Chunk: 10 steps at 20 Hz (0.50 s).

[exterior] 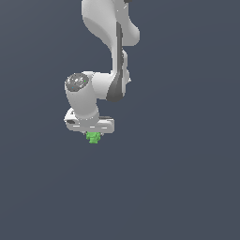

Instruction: Pick up the object and move it to a goal position.

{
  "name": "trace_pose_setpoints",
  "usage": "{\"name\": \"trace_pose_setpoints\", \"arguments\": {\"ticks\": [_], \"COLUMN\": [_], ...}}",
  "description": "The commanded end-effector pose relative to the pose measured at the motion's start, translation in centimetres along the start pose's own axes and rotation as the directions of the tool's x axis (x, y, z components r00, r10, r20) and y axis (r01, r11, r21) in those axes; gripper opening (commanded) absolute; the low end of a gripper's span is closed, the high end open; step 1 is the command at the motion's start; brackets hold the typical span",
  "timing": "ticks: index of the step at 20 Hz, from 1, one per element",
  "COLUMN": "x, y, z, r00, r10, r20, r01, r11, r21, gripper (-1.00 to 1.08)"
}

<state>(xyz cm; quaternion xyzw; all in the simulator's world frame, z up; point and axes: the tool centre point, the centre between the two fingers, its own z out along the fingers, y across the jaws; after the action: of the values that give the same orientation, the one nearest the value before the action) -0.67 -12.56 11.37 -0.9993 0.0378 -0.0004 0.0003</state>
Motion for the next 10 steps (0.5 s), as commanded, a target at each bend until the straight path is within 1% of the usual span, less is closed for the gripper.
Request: {"name": "trace_pose_setpoints", "arguments": {"ticks": [1, 6, 10], "x": [0.9, 2.9, 4.1], "y": [2.1, 6.2, 8.6], "z": [-1.7, -4.9, -6.8], "r00": [1.0, 1.0, 1.0], "r10": [0.0, 0.0, -0.001], "r20": [0.0, 0.0, 0.001], "r01": [0.0, 0.0, 0.001], "r11": [1.0, 1.0, 1.0], "r21": [0.0, 0.0, 0.0], "gripper": [-1.0, -1.0, -1.0]}}
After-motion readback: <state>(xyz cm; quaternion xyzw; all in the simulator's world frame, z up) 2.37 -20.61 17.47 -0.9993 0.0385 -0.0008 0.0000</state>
